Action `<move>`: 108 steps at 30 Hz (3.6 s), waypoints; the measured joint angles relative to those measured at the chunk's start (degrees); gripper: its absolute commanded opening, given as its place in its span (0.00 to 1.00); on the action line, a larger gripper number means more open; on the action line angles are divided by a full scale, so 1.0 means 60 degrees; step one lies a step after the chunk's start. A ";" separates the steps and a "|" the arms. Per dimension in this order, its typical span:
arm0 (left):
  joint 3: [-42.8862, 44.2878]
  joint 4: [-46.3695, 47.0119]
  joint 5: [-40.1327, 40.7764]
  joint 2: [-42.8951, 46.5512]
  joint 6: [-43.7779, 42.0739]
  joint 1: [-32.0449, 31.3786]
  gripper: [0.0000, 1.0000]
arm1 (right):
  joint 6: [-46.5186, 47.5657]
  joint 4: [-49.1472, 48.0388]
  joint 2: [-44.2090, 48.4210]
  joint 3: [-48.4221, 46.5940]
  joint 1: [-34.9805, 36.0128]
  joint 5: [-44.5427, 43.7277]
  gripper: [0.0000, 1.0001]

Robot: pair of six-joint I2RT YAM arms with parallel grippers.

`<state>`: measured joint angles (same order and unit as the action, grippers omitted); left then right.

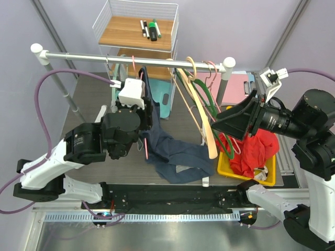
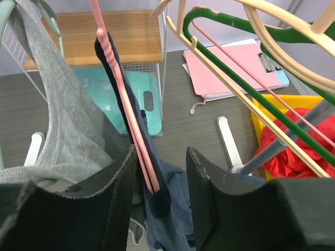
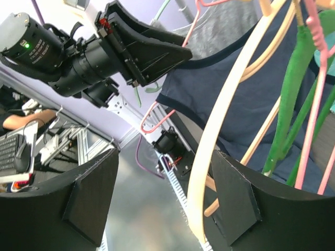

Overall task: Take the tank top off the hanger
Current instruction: Pick up the hanger, then remove the tank top from the hanger.

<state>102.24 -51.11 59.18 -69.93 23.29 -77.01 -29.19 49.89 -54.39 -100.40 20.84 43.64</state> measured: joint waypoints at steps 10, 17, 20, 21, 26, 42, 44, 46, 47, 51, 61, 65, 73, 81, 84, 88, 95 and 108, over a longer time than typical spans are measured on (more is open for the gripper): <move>-0.0036 -0.0262 0.0175 -0.0004 0.0226 0.0000 0.42 | 0.0175 0.0047 -0.0317 -0.0138 0.0503 -0.0007 0.76; -0.0251 -0.0401 0.0328 0.0117 0.0331 0.0007 0.40 | 0.0135 -0.0084 -0.0255 0.0018 0.0641 0.0168 0.76; -0.0444 -0.0430 0.0357 0.0117 0.0342 0.0113 0.34 | 0.0178 -0.0080 -0.0361 -0.0109 0.0947 0.0175 0.77; -0.0474 -0.0455 0.0357 0.0095 0.0339 0.0157 0.29 | 0.0233 -0.0047 -0.0408 -0.0171 0.1056 0.0164 0.77; -0.0525 -0.0452 0.0353 0.0036 0.0364 0.0262 0.17 | 0.0885 0.0171 -0.0324 -0.0288 0.1268 -0.0514 0.85; 0.0517 -0.0838 0.0211 -0.0273 0.0328 0.0295 0.00 | 0.1045 -0.0080 0.2186 0.1100 0.1268 -0.3384 0.87; 0.0838 -0.0954 0.0171 -0.0335 0.0350 0.0295 0.00 | 0.1035 -0.0084 0.2215 0.1089 0.1268 -0.3515 0.88; 0.0969 -0.1009 0.0117 -0.0306 0.0379 0.0291 0.00 | 0.1024 -0.0066 0.2218 0.1089 0.1268 -0.3668 0.89; 0.0987 -0.1031 0.0076 -0.0262 0.0393 0.0291 0.00 | 0.1024 -0.0040 0.2215 0.1093 0.1268 -0.3759 0.89; 0.0987 -0.1078 -0.0310 -0.0011 0.0441 0.0291 0.00 | 0.1013 -0.0018 0.2404 0.1326 0.1268 -0.3989 0.89; 0.0903 -0.1144 -0.1581 0.1315 0.0514 0.0295 0.00 | 0.0973 -0.0015 0.2911 0.2404 0.1268 -0.4408 0.91; 0.0357 -0.1053 -0.2546 0.2528 0.0466 0.0295 0.00 | 0.0889 -0.0011 0.3045 0.2790 0.1268 -0.4528 0.91; -0.0280 -0.1118 -0.4171 0.4156 0.0444 0.0295 0.00 | 0.0645 -0.0015 0.3614 0.3650 0.1271 -0.4739 0.91; -0.1392 -0.1395 -0.5752 0.4841 0.0444 0.0295 0.00 | 0.0328 -0.0015 0.4240 0.4725 0.1268 -0.4940 0.92; -0.1934 -0.1472 -0.6226 0.5111 0.0517 0.0295 0.00 | 0.0186 -0.0029 0.4426 0.5329 0.1271 -0.5002 0.93; -0.2878 -0.1468 -0.6783 0.5555 0.0597 0.0295 0.00 | -0.0029 -0.0040 0.4794 0.6360 0.1271 -0.5111 0.93; -0.4288 -0.1071 -0.7643 0.6211 0.0845 0.0295 0.00 | -0.0896 -0.1027 0.5825 0.8797 0.1271 -0.5162 0.89; -0.5708 0.0000 -0.8098 0.6510 0.1559 0.0295 0.00 | -0.2951 -0.5705 0.3676 1.2225 0.1778 -0.3785 0.78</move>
<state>67.99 -51.11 10.59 -30.87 32.64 -75.24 -46.89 15.66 -32.34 -27.05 31.51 20.93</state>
